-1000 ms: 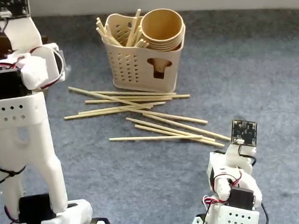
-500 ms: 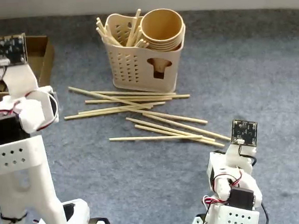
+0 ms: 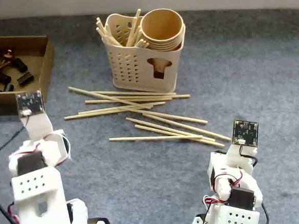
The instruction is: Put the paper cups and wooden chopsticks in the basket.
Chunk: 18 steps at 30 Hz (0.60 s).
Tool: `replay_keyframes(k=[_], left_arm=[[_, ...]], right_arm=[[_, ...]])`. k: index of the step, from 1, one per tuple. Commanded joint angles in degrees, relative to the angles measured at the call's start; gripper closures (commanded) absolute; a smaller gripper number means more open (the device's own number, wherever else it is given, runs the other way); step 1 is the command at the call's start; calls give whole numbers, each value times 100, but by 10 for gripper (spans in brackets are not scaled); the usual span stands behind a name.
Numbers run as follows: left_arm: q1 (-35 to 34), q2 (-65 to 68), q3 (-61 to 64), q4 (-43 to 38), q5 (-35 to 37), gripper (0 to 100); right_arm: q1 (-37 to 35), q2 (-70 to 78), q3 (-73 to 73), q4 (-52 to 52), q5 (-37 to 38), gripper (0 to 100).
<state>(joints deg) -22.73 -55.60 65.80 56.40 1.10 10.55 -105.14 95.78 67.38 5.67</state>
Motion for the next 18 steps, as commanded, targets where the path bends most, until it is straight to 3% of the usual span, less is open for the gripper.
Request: replay_keyframes(k=[1,5,11,18], left_arm=[[-66,-444,778,-774,-35,894],[-48,-840,1253,-1011,-554,894],[-66,-1314,1534,-1029,-580,895],[-66,-1789,1745,-1029,-580,895]], right_arm=[[57,-31,286,215,0,992],[-215,-31,-690,848,-35,992],[-760,119,-1358,910,-35,992],[-1402,1692,-2536,866,-571,991]])
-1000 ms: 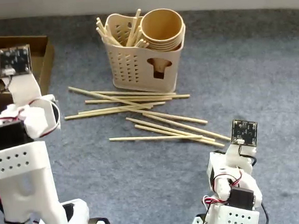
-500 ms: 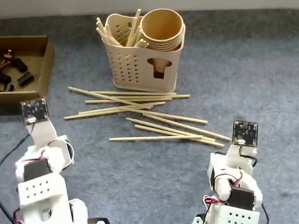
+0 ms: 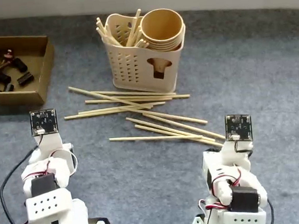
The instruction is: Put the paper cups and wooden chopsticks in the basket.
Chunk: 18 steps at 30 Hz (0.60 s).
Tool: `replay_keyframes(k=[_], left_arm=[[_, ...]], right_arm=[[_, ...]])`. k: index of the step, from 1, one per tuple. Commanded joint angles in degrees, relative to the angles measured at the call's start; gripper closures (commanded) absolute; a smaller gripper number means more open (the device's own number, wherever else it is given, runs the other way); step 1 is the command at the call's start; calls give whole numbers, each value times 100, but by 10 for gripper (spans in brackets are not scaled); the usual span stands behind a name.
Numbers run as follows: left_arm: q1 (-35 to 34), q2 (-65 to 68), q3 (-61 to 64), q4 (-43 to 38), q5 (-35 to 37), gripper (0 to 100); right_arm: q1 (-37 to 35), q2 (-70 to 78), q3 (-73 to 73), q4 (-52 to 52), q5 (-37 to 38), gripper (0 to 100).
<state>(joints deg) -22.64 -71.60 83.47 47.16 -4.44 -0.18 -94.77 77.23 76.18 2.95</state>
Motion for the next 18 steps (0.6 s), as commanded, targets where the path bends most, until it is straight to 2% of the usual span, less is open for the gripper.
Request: replay_keyframes(k=[1,4,7,9,18], left_arm=[[-75,-242,13,-105,-26,895],[-75,-391,101,-105,-26,895],[-75,-523,189,-105,-35,895],[-75,-593,189,-105,-35,896],[-75,-637,189,-105,-35,898]], right_arm=[[-488,910,-875,-13,-422,991],[-945,1569,-1305,-22,-738,960],[-1156,2035,-1508,-40,-1222,847],[-1297,2299,-1516,-224,-1486,806],[-1886,3495,-1560,-1174,-2321,823]])
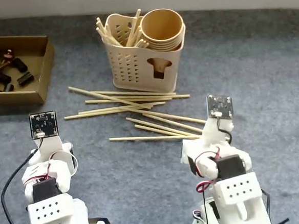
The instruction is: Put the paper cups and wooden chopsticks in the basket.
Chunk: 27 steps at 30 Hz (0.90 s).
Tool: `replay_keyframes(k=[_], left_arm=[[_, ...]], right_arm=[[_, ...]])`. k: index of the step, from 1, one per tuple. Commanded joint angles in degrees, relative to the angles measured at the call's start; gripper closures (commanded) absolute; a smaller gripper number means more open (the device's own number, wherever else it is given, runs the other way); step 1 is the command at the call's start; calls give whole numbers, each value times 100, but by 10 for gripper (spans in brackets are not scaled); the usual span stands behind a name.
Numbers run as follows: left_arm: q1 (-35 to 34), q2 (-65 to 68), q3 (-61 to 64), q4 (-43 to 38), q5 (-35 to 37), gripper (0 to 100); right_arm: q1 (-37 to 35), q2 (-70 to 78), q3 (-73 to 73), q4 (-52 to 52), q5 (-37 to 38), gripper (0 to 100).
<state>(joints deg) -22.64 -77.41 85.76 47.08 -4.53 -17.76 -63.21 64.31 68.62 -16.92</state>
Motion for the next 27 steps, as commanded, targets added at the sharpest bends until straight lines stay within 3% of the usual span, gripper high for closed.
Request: replay_keyframes(k=[1,13,27], left_arm=[[-75,-57,-40,-97,-26,898],[-75,-57,-40,-97,-26,898],[-75,-57,13,-97,-26,897]], right_arm=[[-127,505,-277,-558,-466,823],[-84,1824,-277,-1736,-1978,823],[356,2923,-286,-2624,-2127,852]])
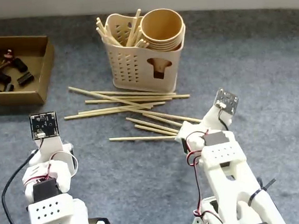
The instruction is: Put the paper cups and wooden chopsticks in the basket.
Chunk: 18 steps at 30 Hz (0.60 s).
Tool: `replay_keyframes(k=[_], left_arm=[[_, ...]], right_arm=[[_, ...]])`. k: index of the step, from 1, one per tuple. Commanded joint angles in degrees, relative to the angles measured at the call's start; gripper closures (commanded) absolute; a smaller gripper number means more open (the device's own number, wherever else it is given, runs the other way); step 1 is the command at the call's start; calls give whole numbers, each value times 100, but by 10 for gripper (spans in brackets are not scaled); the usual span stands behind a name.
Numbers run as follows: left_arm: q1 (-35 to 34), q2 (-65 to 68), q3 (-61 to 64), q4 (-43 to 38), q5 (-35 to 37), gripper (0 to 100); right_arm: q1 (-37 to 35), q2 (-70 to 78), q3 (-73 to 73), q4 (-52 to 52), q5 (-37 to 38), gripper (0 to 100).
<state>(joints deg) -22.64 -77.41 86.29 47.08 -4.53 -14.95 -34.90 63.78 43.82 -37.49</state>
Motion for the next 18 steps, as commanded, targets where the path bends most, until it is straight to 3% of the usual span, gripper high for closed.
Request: replay_keyframes(k=[1,18], left_arm=[[-84,-57,-40,-97,-26,897],[-84,-57,-40,-97,-35,898]], right_arm=[[101,145,-286,-145,-70,852],[409,1798,-1209,-136,-70,886]])
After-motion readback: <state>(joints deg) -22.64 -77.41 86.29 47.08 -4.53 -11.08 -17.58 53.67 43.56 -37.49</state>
